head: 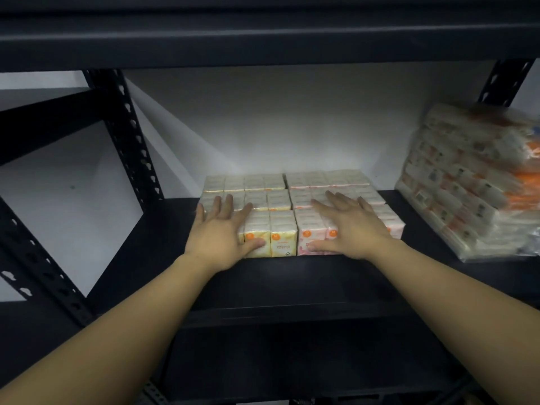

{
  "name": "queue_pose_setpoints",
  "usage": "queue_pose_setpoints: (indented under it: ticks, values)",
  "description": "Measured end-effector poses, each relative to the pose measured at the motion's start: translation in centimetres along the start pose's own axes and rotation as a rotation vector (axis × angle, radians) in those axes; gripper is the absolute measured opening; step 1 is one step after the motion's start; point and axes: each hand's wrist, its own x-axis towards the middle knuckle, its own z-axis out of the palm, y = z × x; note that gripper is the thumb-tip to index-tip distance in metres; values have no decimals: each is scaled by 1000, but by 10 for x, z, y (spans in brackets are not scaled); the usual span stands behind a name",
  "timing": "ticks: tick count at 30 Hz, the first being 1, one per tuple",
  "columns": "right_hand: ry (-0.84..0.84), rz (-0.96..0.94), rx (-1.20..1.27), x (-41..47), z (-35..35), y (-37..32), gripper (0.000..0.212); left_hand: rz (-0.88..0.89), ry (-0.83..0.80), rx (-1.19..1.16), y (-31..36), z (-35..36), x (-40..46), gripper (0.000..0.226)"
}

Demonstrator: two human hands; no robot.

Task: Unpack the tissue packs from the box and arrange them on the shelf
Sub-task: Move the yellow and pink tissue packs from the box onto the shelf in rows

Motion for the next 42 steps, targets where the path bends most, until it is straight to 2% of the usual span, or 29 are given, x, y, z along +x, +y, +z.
queue_pose_setpoints:
  ticks: [10, 12, 16, 20, 24, 29, 34, 42]
  values:
    - [44, -56, -92, 15, 9, 7, 110, -38, 24, 81, 4, 10, 11, 93]
    - [34, -53, -68, 14, 7, 7, 111, -36, -23, 37, 1, 7, 12, 97]
    - [-17, -30, 53, 11, -10, 2, 128, -1, -108, -38, -9, -9, 16, 115]
    - [64, 77, 93, 28, -23, 4, 114, -94, -114, -123, -21, -22, 32, 108]
    - [27, 269, 127, 56, -29, 26, 106, -257, -155, -272, -36, -25, 57, 120]
    - [-46, 472, 204, 79, -22, 50, 113, -353, -181, -448, -49, -17, 84, 133]
    - [21, 441, 259, 79, -19, 52, 100, -312, -111, -486, -55, -5, 89, 127]
    - [19, 432, 299, 82, -15, 59, 105, -292, -82, -514, -50, -10, 85, 120]
